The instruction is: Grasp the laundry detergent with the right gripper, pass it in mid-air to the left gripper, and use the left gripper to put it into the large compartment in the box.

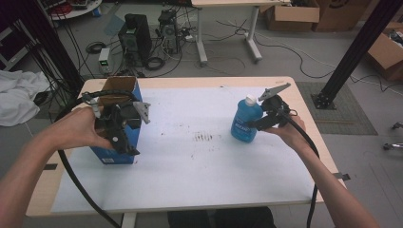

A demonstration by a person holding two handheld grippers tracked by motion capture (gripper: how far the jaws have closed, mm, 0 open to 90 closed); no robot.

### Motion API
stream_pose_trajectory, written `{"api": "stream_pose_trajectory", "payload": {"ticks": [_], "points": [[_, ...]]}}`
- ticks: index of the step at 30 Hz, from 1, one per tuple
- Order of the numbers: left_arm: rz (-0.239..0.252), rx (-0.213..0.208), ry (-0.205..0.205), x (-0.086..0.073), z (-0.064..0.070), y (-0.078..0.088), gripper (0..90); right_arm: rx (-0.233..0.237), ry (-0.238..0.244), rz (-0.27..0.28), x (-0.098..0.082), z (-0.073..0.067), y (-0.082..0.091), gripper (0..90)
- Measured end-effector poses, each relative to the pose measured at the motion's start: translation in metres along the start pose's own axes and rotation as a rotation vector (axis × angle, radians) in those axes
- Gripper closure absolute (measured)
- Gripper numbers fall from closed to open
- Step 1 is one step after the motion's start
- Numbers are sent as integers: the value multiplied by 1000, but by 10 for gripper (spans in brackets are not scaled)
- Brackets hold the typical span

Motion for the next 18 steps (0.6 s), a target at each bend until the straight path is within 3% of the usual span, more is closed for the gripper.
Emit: {"api": "stream_pose_trajectory", "payload": {"ticks": [18], "points": [[4,-1,17,-4,1,-3,160,2,-11,36,-1,1,-16,240]]}}
Point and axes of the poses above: each handheld gripper's, and its own axes: y roughly backward along the jaws, x roughly out of its top, z roughly to its right, the point moved 7 cm from there along -y, roughly forward along the jaws, and after that the axes turned 13 degrees about x, right-handed, at the moved point
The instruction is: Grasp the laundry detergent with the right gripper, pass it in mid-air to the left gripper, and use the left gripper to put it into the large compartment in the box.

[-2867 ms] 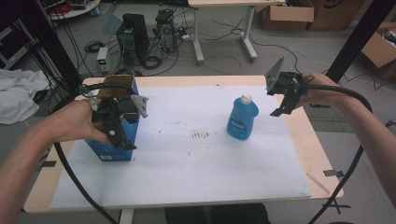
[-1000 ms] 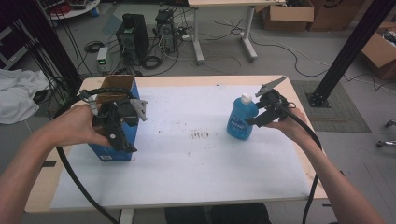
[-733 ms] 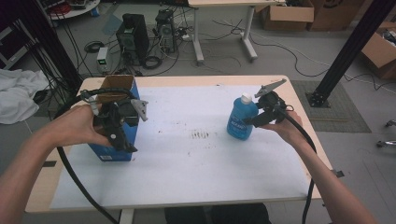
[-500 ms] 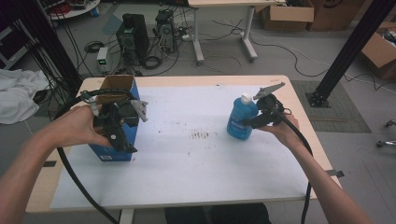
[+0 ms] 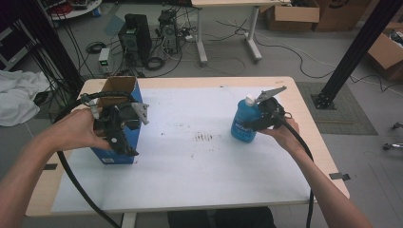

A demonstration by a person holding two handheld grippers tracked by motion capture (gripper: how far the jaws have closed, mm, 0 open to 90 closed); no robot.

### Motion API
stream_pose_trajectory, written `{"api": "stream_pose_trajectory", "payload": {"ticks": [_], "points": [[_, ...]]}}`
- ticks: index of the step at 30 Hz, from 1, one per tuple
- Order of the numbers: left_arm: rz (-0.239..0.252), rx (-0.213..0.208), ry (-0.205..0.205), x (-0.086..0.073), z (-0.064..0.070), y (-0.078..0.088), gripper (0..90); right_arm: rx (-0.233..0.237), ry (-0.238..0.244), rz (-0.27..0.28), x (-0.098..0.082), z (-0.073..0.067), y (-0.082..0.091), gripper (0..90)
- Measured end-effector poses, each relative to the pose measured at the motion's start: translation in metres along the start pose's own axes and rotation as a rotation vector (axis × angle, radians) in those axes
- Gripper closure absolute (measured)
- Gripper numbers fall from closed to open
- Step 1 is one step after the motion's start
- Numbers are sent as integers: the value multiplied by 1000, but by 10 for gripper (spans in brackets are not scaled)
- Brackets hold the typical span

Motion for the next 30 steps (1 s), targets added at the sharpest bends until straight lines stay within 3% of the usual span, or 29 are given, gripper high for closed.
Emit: {"api": "stream_pose_trajectory", "payload": {"ticks": [21,22,30], "points": [[-1,-3,6,0,1,-1,160,-12,-1,30,-6,-1,-5,328],[-7,-2,-7,-1,0,-1,160,-11,-4,29,-8,0,-6,339],[-3,-1,2,0,0,-1,160,-5,-2,33,-10,0,-8,406]]}}
Point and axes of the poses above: each handheld gripper's, and its own axes: y roughly backward along the jaws, x roughly out of its top, z roughly to its right, the point moved 7 cm from there along -y, roughly forward along the jaws, and after that the axes turned 13 degrees about x, right-handed, at the moved point
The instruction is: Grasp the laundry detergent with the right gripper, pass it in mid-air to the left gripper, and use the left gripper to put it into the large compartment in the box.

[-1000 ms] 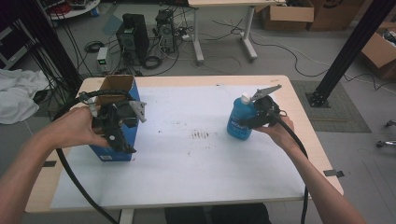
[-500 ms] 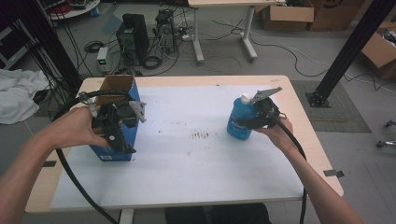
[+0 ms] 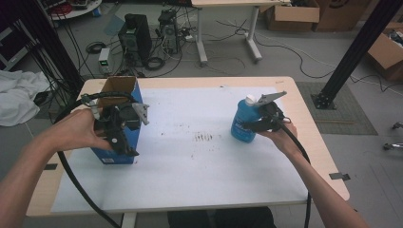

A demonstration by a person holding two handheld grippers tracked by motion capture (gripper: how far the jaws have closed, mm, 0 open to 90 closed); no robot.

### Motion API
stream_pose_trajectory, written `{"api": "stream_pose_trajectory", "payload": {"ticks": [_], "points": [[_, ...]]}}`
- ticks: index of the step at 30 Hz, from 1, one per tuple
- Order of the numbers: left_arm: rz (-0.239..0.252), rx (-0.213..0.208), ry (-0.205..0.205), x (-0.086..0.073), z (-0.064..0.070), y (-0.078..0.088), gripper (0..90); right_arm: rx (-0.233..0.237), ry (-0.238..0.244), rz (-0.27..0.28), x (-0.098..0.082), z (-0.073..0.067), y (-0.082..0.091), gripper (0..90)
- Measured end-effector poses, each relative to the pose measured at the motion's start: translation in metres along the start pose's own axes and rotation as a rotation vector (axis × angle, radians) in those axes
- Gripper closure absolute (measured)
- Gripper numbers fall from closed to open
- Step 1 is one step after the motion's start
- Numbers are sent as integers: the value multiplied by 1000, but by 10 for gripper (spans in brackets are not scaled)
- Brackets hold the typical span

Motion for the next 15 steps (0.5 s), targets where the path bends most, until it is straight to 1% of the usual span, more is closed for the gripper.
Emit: {"api": "stream_pose_trajectory", "payload": {"ticks": [6,7,9,10,11,15], "points": [[-1,-1,-11,1,-1,0,160,2,2,1,0,0,0,410],[2,-2,4,1,0,-1,160,1,0,1,0,0,0,410],[5,-2,2,1,0,-1,160,2,3,1,0,0,0,412],[-3,-2,-8,0,-1,-1,160,4,3,2,0,0,0,413],[0,-3,-1,1,0,-1,160,5,1,3,0,1,0,415],[3,-2,4,0,0,-1,160,10,0,5,0,1,0,419]]}}
Point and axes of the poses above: each handheld gripper's, and its own axes: y roughly backward along the jaws, x roughly out of its top, z roughly to its right, the point moved 7 cm from there along -y, roughly forward along the jaws, and after that the axes turned 13 degrees about x, right-handed, at the moved point
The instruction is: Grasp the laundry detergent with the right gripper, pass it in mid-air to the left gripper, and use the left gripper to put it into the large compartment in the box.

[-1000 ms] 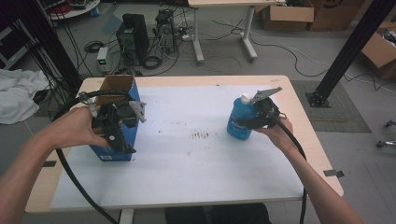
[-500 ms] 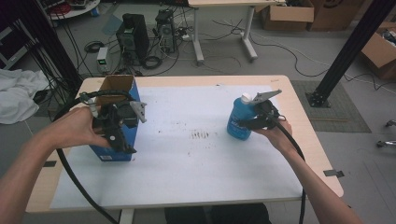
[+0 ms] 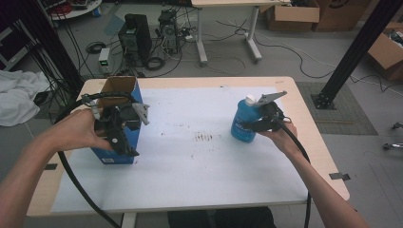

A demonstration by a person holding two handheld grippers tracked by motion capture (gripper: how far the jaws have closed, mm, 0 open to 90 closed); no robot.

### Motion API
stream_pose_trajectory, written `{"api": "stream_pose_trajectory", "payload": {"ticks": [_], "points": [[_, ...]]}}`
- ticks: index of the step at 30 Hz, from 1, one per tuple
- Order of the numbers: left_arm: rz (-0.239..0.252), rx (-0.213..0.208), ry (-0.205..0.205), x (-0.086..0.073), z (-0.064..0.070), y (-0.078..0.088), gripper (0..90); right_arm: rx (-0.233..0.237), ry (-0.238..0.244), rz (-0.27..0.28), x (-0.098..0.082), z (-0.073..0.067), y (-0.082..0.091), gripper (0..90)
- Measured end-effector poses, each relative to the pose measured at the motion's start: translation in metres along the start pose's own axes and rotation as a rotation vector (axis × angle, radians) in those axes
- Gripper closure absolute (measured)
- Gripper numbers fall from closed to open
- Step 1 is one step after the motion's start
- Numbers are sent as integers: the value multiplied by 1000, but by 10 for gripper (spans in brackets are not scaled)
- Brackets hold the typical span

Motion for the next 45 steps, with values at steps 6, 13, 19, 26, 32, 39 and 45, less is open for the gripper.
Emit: {"api": "stream_pose_trajectory", "payload": {"ticks": [6,13,19,26,32,39,45], "points": [[-1,0,0,-1,0,0,161,26,-8,14,0,1,1,435],[-3,-3,1,0,0,-1,161,41,7,29,-1,2,1,453],[-2,-4,0,1,0,-2,160,52,17,44,-2,3,2,468],[-7,0,13,-1,-1,-1,159,61,31,46,-2,3,2,467],[-13,3,18,-3,-1,0,160,61,68,24,0,-1,1,467],[-17,8,20,-2,-2,3,159,81,125,8,12,-16,7,464],[-4,-2,24,3,-5,3,159,148,185,5,30,-37,19,462]]}}
Point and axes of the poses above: each handheld gripper's, and its own axes: y roughly backward along the jaws, x roughly out of its top, z roughly to its right, the point moved 7 cm from there along -y, roughly forward along the jaws, and after that the axes turned 13 degrees about x, right-handed, at the moved point
